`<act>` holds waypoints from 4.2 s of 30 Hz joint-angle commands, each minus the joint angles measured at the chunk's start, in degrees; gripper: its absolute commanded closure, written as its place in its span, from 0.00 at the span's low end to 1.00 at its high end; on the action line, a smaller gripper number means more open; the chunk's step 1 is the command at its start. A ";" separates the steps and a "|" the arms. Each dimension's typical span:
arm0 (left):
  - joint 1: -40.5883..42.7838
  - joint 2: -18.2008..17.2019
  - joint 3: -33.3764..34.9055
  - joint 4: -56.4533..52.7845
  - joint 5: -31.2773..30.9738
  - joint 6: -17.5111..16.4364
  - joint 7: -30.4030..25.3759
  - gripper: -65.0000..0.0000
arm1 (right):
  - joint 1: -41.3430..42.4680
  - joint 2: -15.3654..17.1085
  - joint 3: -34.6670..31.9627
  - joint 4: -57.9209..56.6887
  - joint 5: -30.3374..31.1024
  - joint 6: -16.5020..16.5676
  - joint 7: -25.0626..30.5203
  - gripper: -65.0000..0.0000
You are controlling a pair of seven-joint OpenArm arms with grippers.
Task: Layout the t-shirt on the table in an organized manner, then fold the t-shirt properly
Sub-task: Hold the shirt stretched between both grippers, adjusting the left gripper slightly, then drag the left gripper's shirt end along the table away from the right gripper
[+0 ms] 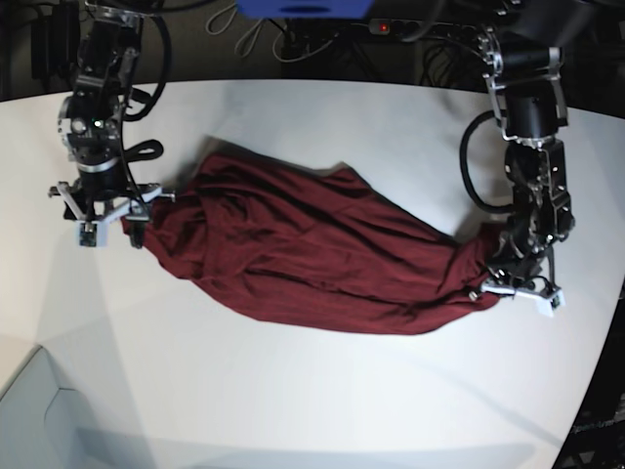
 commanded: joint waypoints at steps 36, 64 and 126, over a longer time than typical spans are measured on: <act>-1.38 -2.23 -0.35 -2.29 -0.34 -0.27 -0.97 0.62 | -0.02 0.32 0.35 1.24 0.32 -0.11 1.42 0.45; -1.11 -2.23 -0.18 7.03 -0.87 -0.27 -3.60 0.97 | -0.02 0.32 0.17 1.33 0.32 -0.11 1.33 0.45; -1.20 0.58 -4.92 0.87 -0.61 -0.18 -4.31 0.98 | -0.02 0.32 0.09 1.07 0.32 -0.11 1.24 0.45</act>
